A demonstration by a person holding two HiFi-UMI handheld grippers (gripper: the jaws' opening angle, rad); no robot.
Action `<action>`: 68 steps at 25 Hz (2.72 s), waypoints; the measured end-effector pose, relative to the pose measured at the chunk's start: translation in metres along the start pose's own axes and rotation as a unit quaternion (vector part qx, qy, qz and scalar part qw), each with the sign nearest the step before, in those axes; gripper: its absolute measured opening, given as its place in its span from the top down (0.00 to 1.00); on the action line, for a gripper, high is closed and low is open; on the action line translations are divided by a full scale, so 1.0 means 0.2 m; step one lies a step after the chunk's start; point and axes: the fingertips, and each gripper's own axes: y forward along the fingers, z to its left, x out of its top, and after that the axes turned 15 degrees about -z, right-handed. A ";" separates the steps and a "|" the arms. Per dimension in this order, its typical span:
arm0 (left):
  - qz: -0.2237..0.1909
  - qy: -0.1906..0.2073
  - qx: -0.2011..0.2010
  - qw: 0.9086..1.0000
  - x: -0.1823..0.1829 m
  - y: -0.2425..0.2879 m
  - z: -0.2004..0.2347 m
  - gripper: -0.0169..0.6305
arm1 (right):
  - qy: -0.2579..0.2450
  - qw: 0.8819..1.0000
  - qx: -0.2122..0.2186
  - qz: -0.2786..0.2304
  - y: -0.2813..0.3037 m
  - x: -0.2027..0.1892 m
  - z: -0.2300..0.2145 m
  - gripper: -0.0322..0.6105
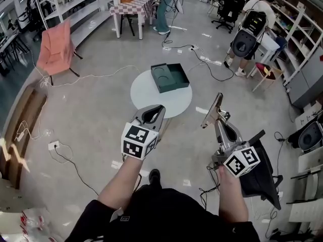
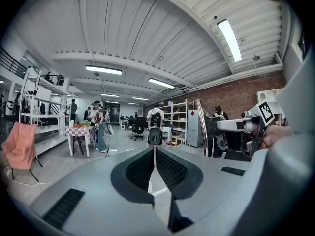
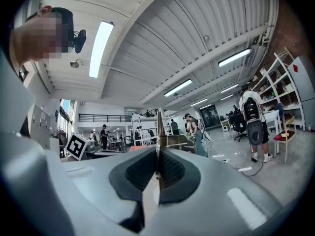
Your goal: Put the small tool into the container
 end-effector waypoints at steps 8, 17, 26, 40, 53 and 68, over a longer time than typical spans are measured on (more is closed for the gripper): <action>0.006 -0.006 -0.004 1.000 -0.04 0.27 0.36 0.95 | 0.020 1.000 -0.007 0.017 0.42 -0.20 -0.12 0.93; 0.010 -0.016 0.010 1.000 -0.09 0.45 0.58 0.95 | 0.038 0.999 -0.001 0.030 0.65 -0.32 -0.29 0.93; 0.027 -0.009 0.050 0.998 -0.17 0.80 0.80 0.95 | 0.081 0.996 0.012 0.043 0.98 -0.50 -0.70 0.93; 0.058 -0.018 0.109 0.992 -0.23 1.49 0.97 0.95 | 0.140 0.981 0.071 0.114 1.48 -0.74 -1.32 0.93; 0.059 -0.040 0.115 0.991 -0.33 1.52 1.15 0.95 | 0.156 0.965 0.064 0.201 1.62 -1.15 -1.33 0.93; 0.107 -0.094 0.158 0.977 -0.67 1.60 1.28 0.95 | 0.173 0.920 0.051 0.347 1.81 -1.78 -1.63 0.93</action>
